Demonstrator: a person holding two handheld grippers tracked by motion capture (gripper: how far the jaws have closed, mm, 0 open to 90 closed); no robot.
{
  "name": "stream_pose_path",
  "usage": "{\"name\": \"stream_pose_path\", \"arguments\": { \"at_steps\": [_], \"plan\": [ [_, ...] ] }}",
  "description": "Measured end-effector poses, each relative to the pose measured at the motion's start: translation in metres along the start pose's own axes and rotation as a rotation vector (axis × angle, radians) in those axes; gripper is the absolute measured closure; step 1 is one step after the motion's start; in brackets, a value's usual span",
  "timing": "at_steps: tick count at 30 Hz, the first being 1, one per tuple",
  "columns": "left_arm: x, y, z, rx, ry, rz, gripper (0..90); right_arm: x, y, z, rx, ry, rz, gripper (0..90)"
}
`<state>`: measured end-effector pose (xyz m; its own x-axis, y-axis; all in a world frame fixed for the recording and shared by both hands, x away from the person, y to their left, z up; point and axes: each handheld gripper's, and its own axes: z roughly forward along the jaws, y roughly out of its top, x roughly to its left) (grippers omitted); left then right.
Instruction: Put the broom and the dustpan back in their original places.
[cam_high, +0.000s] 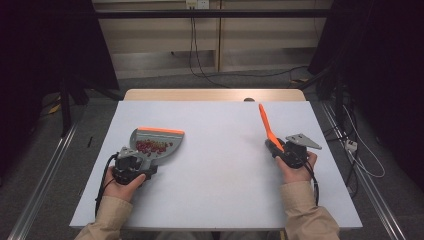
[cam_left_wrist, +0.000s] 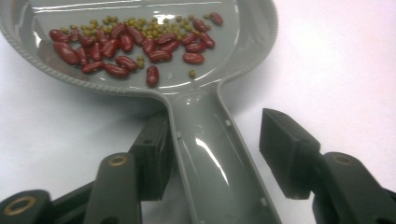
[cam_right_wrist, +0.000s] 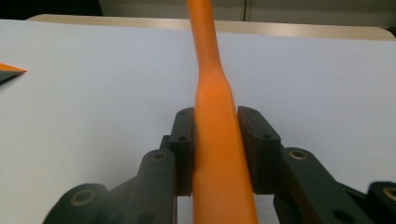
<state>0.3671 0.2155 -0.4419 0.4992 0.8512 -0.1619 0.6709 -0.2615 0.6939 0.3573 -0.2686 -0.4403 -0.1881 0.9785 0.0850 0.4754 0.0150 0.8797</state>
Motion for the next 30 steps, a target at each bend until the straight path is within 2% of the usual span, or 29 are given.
{"name": "stream_pose_path", "arguments": {
  "at_steps": [5, 6, 9, 10, 12, 13, 15, 17, 20, 23, 26, 30],
  "plan": [
    [-0.002, -0.002, -0.003, -0.003, -0.025, 0.008, 40.2, 0.008, 0.0, 0.002, 0.003, 0.025, 0.003, 66.3],
    [-0.002, -0.001, -0.004, -0.002, -0.039, 0.018, 38.6, 0.01, -0.001, 0.002, 0.005, 0.037, 0.013, 65.0],
    [-0.003, -0.002, -0.005, -0.024, -0.052, -0.002, 35.1, 0.019, -0.003, 0.003, 0.019, 0.066, 0.002, 61.2],
    [-0.004, -0.002, -0.006, -0.023, -0.051, 0.005, 33.5, 0.022, -0.003, 0.003, 0.01, 0.097, 0.015, 60.4],
    [-0.005, -0.002, -0.009, -0.054, -0.07, -0.016, 29.4, 0.026, -0.002, 0.001, -0.003, 0.149, 0.039, 49.6],
    [-0.006, -0.002, -0.011, -0.066, -0.076, -0.014, 26.2, 0.028, -0.001, 0.0, -0.017, 0.163, 0.037, 46.3],
    [-0.007, -0.002, -0.015, -0.089, -0.072, -0.012, 23.2, 0.032, 0.0, -0.003, -0.032, 0.175, 0.018, 41.3],
    [-0.006, -0.001, -0.016, -0.114, -0.08, -0.013, 18.3, 0.034, -0.001, -0.005, -0.024, 0.187, -0.001, 36.5],
    [-0.004, 0.0, -0.019, -0.155, -0.092, 0.006, 16.0, 0.033, -0.005, -0.008, -0.032, 0.186, -0.015, 32.0],
    [-0.003, 0.001, -0.023, -0.192, -0.112, 0.031, 13.8, 0.03, -0.008, -0.011, -0.016, 0.192, -0.032, 28.5],
    [-0.002, 0.002, -0.027, -0.211, -0.136, 0.056, 13.4, 0.025, -0.011, -0.016, -0.005, 0.211, -0.043, 24.1],
    [-0.001, 0.001, -0.031, -0.237, -0.145, 0.071, 13.2, 0.019, -0.014, -0.022, -0.002, 0.222, -0.062, 20.3]
  ]
}}
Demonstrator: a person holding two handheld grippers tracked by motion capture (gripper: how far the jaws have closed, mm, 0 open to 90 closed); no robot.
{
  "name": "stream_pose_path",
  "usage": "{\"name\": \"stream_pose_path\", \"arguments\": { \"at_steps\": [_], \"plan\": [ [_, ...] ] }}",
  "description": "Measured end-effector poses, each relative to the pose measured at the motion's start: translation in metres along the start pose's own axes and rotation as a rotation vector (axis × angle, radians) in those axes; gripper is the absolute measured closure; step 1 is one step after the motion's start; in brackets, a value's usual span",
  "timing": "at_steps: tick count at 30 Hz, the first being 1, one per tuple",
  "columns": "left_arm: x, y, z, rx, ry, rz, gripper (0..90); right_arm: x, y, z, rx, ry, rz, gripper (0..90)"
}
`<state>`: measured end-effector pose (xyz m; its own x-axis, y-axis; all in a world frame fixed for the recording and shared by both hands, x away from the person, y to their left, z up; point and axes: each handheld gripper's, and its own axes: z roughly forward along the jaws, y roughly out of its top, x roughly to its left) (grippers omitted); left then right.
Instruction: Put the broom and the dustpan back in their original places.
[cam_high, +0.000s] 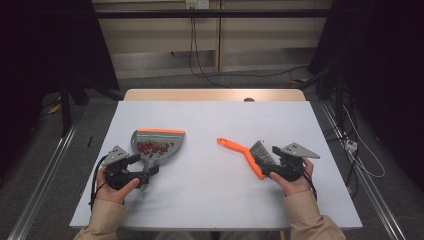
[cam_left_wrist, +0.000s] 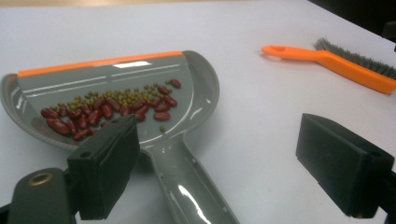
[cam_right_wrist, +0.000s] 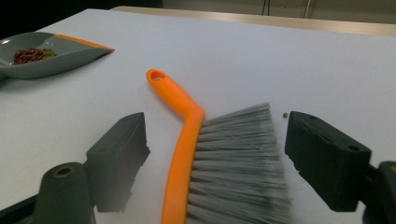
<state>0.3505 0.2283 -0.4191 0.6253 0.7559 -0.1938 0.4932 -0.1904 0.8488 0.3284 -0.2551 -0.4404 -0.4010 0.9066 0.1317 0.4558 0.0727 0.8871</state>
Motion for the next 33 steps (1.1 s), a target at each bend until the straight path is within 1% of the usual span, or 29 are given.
{"name": "stream_pose_path", "arguments": {
  "at_steps": [4, 7, 10, 12, 13, 16, 19, 20, 24, 27, 28, 29, 33],
  "plan": [
    [0.0, 0.0, -0.003, 0.0, -0.023, 0.018, 13.0, -0.005, -0.005, -0.006, -0.001, 0.019, 0.003, 18.3],
    [0.0, -0.002, -0.003, 0.009, -0.037, 0.025, 12.2, -0.007, -0.007, -0.01, 0.0, 0.013, 0.004, 18.0],
    [0.0, -0.003, -0.003, 0.009, -0.056, 0.032, 11.9, -0.01, -0.008, -0.015, -0.009, 0.022, 0.004, 18.0],
    [0.001, -0.003, -0.003, 0.009, -0.065, 0.043, 11.9, -0.011, -0.009, -0.017, -0.012, 0.041, -0.003, 18.0],
    [0.001, -0.004, -0.004, 0.012, -0.065, 0.045, 11.8, -0.011, -0.01, -0.018, -0.005, 0.04, -0.017, 18.0],
    [0.002, -0.005, -0.004, 0.014, -0.067, 0.045, 11.2, -0.012, -0.012, -0.02, 0.007, 0.046, -0.032, 17.8],
    [0.003, -0.006, -0.005, 0.017, -0.08, 0.052, 11.0, -0.015, -0.014, -0.024, 0.005, 0.048, -0.029, 17.8],
    [0.002, -0.007, -0.005, 0.016, -0.083, 0.053, 11.0, -0.015, -0.015, -0.025, 0.002, 0.041, -0.029, 17.8],
    [0.002, -0.01, -0.004, 0.034, -0.09, 0.074, 10.4, -0.017, -0.015, -0.03, -0.002, 0.06, -0.038, 17.9],
    [0.003, -0.012, -0.005, 0.038, -0.101, 0.069, 10.2, -0.019, -0.017, -0.032, -0.001, 0.062, -0.038, 18.1],
    [0.004, -0.013, -0.005, 0.042, -0.099, 0.076, 10.2, -0.019, -0.019, -0.033, 0.006, 0.057, -0.042, 18.1],
    [0.004, -0.013, -0.005, 0.043, -0.097, 0.073, 10.2, -0.019, -0.02, -0.033, 0.01, 0.054, -0.043, 18.2],
    [0.007, -0.017, -0.009, 0.051, -0.094, 0.079, 10.2, -0.02, -0.023, -0.033, 0.018, 0.059, -0.043, 18.2]
  ]
}}
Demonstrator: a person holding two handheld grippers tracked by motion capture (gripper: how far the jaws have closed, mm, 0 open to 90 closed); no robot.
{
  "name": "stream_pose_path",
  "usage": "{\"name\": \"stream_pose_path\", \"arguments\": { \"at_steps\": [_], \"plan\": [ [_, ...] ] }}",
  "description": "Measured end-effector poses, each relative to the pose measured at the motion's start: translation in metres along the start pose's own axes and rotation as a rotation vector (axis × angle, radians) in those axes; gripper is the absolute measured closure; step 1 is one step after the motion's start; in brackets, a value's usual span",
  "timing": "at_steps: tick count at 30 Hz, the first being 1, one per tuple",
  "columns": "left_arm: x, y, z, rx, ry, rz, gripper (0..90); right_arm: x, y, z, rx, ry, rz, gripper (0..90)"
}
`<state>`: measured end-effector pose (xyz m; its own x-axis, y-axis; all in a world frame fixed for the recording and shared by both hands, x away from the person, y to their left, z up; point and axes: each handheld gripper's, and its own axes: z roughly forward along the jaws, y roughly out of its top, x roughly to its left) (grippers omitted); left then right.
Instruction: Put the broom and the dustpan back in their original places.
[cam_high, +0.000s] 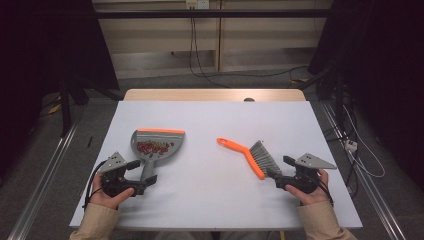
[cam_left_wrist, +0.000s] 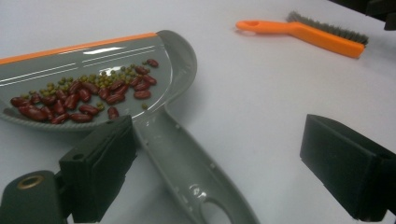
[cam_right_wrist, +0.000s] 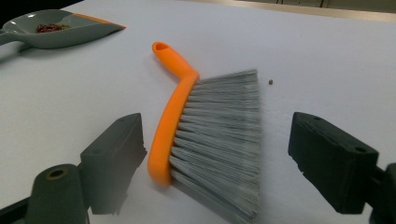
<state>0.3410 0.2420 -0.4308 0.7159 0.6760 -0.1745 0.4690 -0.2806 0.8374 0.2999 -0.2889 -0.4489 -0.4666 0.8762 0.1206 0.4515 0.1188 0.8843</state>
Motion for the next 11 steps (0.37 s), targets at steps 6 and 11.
{"name": "stream_pose_path", "arguments": {
  "at_steps": [6, 11],
  "plan": [
    [0.0011, -0.0001, -0.001, -0.013, 0.005, -0.002, 10.1, -0.0006, -0.0013, 0.001, 0.01, -0.006, -0.013, 18.3],
    [0.0011, 0.0006, -0.0015, -0.018, 0.006, -0.002, 9.8, 0.0013, -0.0012, 0.0021, 0.017, -0.008, -0.022, 18.3]
  ]
}}
